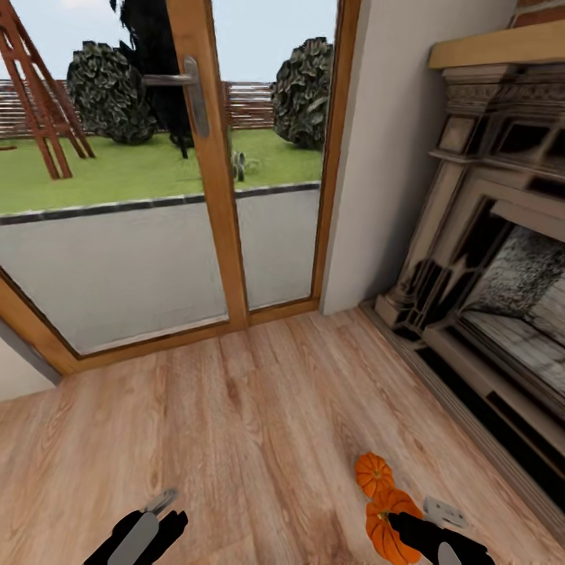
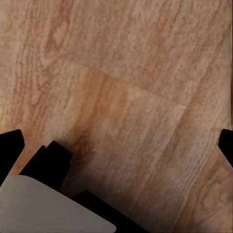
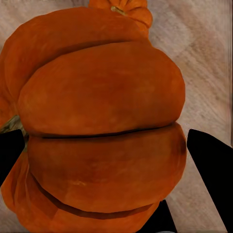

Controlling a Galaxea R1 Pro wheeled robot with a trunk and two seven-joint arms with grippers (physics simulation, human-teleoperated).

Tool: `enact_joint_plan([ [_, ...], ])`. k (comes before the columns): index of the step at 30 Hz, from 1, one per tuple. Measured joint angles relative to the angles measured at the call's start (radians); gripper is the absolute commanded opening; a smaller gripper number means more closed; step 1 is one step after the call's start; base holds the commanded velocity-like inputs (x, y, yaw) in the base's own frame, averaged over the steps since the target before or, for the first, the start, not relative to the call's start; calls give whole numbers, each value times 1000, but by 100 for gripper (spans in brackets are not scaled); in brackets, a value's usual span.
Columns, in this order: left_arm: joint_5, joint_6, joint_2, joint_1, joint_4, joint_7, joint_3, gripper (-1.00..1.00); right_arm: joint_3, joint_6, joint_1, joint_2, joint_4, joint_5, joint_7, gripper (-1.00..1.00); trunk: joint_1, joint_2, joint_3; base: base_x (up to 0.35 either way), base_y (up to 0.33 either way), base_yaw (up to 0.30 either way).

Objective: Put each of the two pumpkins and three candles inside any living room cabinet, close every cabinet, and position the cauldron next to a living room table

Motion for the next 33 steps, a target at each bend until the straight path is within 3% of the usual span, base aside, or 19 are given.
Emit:
enact_joint_plan([
  [18, 0, 1, -7, 0, 0, 0, 2, 100, 0, -1, 0, 0, 0, 1, -1, -100, 0, 0, -6, 0, 8, -274],
  [33, 0, 2, -7, 0, 1, 0, 2, 100, 0, 7, 0, 0, 2, -3, -1, -100, 0, 0, -10, 15, 229, -275],
])
